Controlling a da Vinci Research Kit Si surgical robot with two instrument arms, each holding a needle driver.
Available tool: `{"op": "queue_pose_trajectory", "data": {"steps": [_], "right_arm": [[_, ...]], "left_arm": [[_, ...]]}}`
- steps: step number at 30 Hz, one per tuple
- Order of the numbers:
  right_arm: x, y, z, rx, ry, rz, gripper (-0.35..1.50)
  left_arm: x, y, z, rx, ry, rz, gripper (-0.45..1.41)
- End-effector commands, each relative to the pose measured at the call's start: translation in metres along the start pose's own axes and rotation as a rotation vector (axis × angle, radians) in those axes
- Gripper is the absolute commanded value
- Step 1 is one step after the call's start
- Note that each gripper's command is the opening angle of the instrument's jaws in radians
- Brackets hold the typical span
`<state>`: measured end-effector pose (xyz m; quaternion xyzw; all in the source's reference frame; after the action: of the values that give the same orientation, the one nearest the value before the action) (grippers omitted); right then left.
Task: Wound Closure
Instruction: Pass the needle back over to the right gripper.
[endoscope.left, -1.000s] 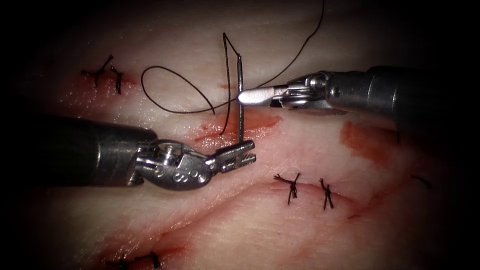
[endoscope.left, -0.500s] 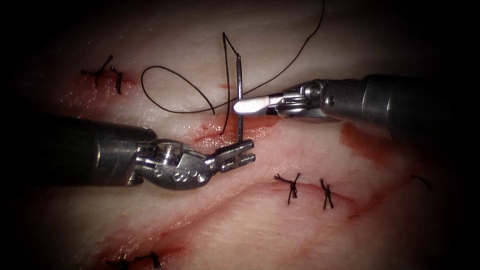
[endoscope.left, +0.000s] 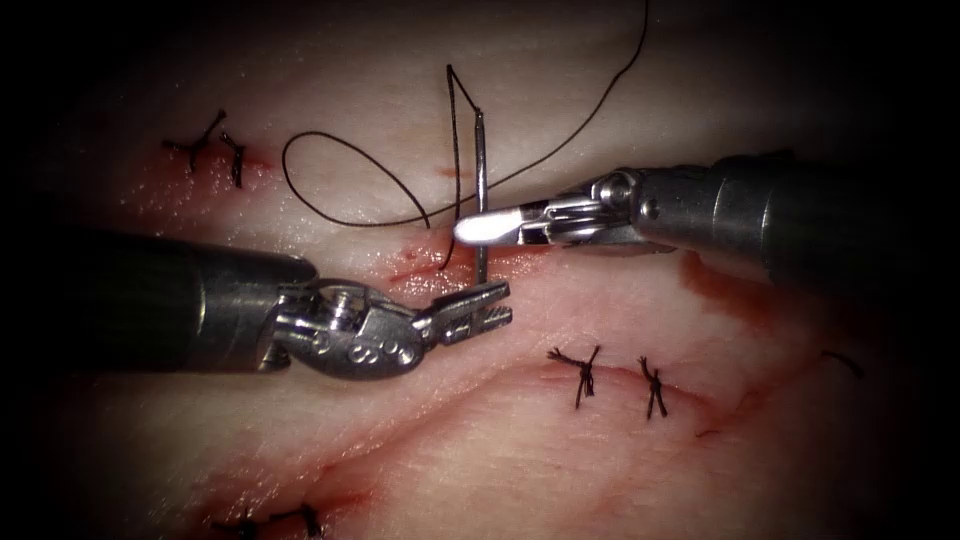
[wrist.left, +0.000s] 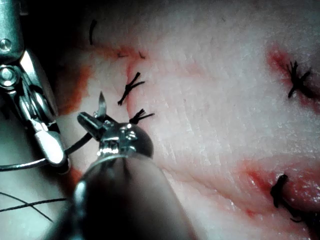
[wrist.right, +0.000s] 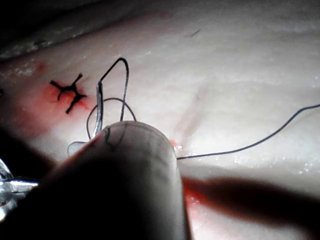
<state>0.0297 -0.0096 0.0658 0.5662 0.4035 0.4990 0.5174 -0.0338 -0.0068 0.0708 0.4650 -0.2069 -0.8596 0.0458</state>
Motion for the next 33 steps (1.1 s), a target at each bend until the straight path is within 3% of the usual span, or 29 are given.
{"op": "queue_pose_trajectory", "data": {"steps": [1,3,8,9,10,11,12,15,20,25,28,31,33], "right_arm": [[0.0011,-0.0002,0.0008,-0.014,-0.005,0.002,-0.35],[0.0013,-0.0001,0.0010,-0.066,-0.019,0.006,-0.35],[0.0015,0.0000,0.0011,-0.079,-0.011,0.006,-0.35],[0.0015,0.0000,0.0011,-0.079,-0.011,0.006,-0.35],[0.0016,0.0000,0.0011,-0.081,-0.005,0.007,-0.35],[0.0016,0.0001,0.0011,-0.083,-0.002,0.001,-0.35],[0.0019,0.0002,0.0011,-0.094,0.015,-0.045,-0.35],[0.0024,0.0006,0.0011,-0.081,0.045,-0.112,-0.35],[0.0028,0.0022,0.0013,-0.075,0.072,-0.262,-0.35],[0.0032,0.0051,0.0011,-0.048,0.104,-0.416,-0.35],[0.0033,0.0057,0.0009,-0.046,0.108,-0.458,-0.35],[0.0036,0.0064,0.0004,-0.030,0.124,-0.518,-0.35],[0.0036,0.0066,0.0001,-0.004,0.129,-0.557,-0.35]], "left_arm": [[0.0000,-0.0001,0.0008,0.002,0.000,-0.002,-0.45],[0.0000,0.0000,0.0009,0.002,0.000,-0.002,-0.45],[0.0000,-0.0001,0.0009,-0.002,0.000,-0.002,-0.45],[0.0000,-0.0001,0.0009,-0.001,0.000,-0.002,-0.28],[0.0000,-0.0001,0.0009,-0.001,0.000,-0.003,0.19],[0.0000,-0.0002,0.0010,-0.001,-0.001,-0.003,0.53],[0.0000,-0.0002,0.0011,0.000,-0.003,-0.021,1.01],[0.0000,-0.0002,0.0013,0.000,-0.008,-0.087,1.28],[0.0004,-0.0002,0.0009,-0.022,0.001,-0.220,1.33],[0.0002,-0.0001,-0.0002,-0.092,0.044,-0.375,0.83],[-0.0003,0.0000,-0.0007,-0.153,0.062,-0.457,0.73],[-0.0012,0.0006,-0.0015,-0.264,0.087,-0.567,0.73],[-0.0020,0.0013,-0.0021,-0.326,0.093,-0.622,0.86]]}}
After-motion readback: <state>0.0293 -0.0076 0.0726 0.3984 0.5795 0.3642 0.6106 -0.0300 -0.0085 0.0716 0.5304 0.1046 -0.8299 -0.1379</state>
